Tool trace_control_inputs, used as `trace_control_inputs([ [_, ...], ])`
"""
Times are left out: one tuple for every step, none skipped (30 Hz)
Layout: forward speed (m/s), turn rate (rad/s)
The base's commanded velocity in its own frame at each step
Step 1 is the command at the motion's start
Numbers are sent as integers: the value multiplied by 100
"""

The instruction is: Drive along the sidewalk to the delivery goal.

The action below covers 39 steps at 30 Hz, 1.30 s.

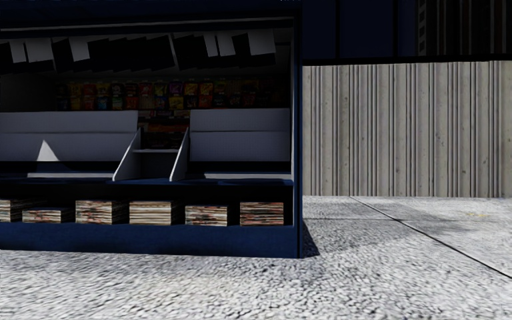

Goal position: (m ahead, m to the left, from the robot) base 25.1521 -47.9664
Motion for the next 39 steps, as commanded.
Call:
trace_control_inputs([
  [28,-71],
  [46,-71],
  [58,-71],
  [65,-71],
  [69,-71],
  [69,-71],
  [71,-71],
  [74,-71],
  [79,-71],
  [82,-71],
  [85,-71],
  [90,-71],
  [94,-71],
  [100,-71],
  [100,-71],
  [104,-71],
  [106,-71],
  [108,-70],
  [110,-55],
  [113,-47],
  [120,-40],
  [127,-39],
  [134,-38],
  [134,-38],
  [141,-38],
  [146,-38],
  [147,-38],
  [147,-38],
  [148,-39],
  [148,-42],
  [148,-43],
  [148,-43],
  [148,-43],
  [148,-43],
  [150,-43],
  [152,-44],
  [153,-50],
  [154,-54],
  [154,-60],
])
